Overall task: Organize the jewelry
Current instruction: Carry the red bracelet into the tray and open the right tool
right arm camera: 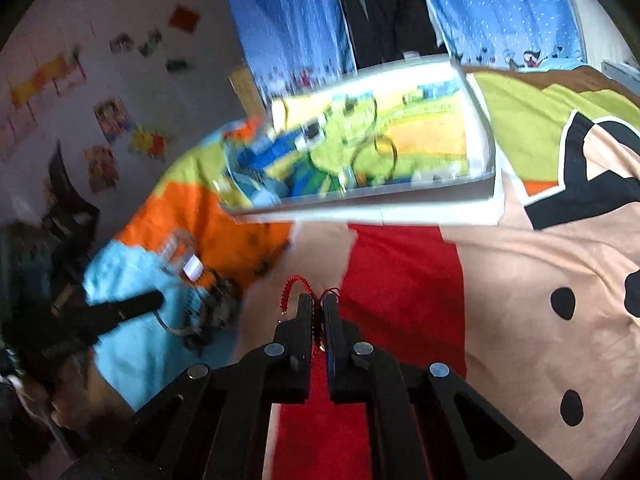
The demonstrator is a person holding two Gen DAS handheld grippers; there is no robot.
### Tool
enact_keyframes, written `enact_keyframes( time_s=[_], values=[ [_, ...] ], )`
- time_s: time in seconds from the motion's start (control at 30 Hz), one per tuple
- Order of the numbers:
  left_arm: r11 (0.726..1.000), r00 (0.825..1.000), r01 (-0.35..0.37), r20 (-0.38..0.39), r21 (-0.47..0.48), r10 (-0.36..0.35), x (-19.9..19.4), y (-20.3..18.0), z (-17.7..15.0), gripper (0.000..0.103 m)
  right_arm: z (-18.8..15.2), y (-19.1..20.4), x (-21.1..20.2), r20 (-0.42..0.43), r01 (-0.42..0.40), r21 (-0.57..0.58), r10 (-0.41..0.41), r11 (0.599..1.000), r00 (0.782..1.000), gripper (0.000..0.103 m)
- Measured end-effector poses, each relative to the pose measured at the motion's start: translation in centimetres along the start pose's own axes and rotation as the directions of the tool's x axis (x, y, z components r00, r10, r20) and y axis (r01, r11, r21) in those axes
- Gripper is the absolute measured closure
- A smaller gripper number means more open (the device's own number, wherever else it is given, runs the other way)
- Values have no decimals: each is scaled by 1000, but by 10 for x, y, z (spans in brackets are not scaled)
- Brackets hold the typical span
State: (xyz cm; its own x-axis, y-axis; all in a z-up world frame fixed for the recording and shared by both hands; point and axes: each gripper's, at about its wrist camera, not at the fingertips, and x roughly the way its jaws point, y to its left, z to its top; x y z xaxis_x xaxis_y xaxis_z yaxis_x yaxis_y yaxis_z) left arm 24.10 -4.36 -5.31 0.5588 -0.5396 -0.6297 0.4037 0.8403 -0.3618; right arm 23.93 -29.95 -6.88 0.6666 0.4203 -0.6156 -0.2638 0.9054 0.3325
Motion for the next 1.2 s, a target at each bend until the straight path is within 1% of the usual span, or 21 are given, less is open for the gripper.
enact_keyframes(
  time_s=[0.17,0.27,0.33,0.5,0.63,0.73,0.83,0.9,1.07,1.2],
  values=[
    [999,999,35,42,-18,-35,-12,-18,8,103,6,0,-25,120,-50,23,47,998,992,97],
    [997,997,48,66,-53,-45,-14,-25,18,103,11,-2,-33,165,-57,35,51,998,985,97],
    [998,996,38,87,-58,-33,-12,-30,29,103,15,-6,-35,190,-52,44,43,998,981,97],
    [999,992,1,126,-45,5,2,-39,60,103,23,-15,-41,250,34,31,-41,999,967,97],
    [998,986,-45,156,-53,53,22,-39,87,103,36,-30,-35,286,67,44,-77,997,955,97],
    [996,984,-68,159,-65,77,43,-34,104,103,49,-42,-28,320,89,50,-100,995,942,97],
    [994,984,-74,154,-76,85,66,-27,117,103,62,-53,-15,342,107,51,-118,993,932,97],
    [994,985,-74,147,-84,86,80,-22,122,103,67,-61,-5,342,112,61,-126,992,931,97],
    [992,989,-75,119,-106,87,118,-12,135,103,81,-87,33,301,128,108,-156,986,941,97],
    [990,993,-82,81,-112,91,143,-3,137,103,88,-97,48,281,131,127,-163,983,946,97]
  ],
)
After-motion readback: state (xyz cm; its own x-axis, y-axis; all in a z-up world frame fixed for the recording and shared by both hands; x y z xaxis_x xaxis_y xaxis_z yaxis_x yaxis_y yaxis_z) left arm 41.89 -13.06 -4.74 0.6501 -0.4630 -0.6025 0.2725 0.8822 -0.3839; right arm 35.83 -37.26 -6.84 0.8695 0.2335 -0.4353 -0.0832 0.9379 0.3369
